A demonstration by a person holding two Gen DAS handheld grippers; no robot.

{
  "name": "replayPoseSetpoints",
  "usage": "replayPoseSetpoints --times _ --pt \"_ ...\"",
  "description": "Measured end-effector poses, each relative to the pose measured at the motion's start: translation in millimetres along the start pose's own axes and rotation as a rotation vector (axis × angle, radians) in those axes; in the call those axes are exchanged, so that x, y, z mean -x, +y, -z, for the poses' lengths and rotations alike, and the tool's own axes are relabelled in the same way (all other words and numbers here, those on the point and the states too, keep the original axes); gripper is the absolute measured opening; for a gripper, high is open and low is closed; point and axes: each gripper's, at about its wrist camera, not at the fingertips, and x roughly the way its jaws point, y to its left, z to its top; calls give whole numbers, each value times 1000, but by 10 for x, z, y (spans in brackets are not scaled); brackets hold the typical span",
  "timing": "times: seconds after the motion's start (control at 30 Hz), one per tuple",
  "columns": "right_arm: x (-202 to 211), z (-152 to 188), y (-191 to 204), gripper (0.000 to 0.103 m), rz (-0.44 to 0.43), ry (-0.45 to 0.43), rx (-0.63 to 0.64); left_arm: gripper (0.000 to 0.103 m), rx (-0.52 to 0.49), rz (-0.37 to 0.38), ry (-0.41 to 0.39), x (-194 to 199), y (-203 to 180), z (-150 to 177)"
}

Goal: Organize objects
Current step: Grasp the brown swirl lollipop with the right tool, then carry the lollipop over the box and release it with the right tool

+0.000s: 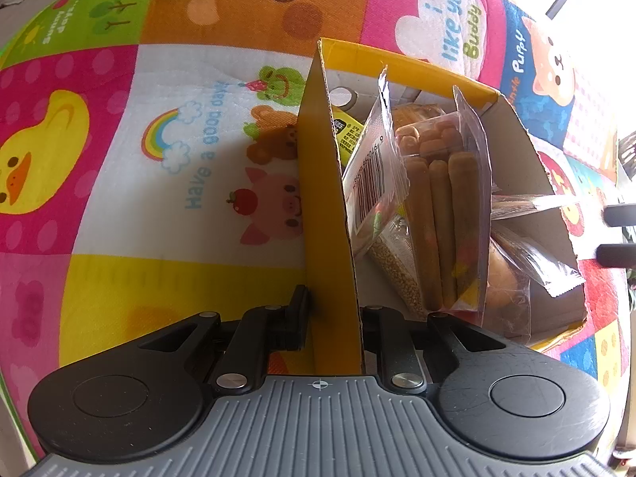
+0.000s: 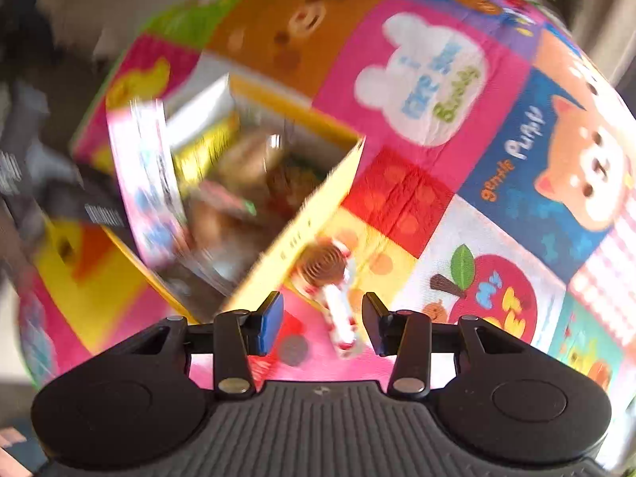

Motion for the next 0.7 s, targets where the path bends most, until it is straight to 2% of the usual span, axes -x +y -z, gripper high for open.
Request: replayPoseSetpoints --times 0.07,0.2,0.33,0.43,0.5,0.6,0.7 --pt "-170 49 15 43 19 11 72 21 0 0 0 1 0 -2" --pt "-419 41 26 43 -5 17 179 20 5 -2 -2 0 3 -2" --pt "-580 3 122 43 -12 -6 348 20 9 -4 -2 -4 -1 -1" --pt "-729 -22 143 48 -19 -4 441 20 10 -4 -2 -4 -3 -3" --pt "-826 -74 128 52 -52 11 456 20 11 -5 -1 -4 0 -4" --pt "-898 -135 100 52 -112 23 453 20 12 -9 0 -2 -4 2" --pt "-908 -173 -8 48 -149 47 366 20 14 -15 0 -3 -15 5"
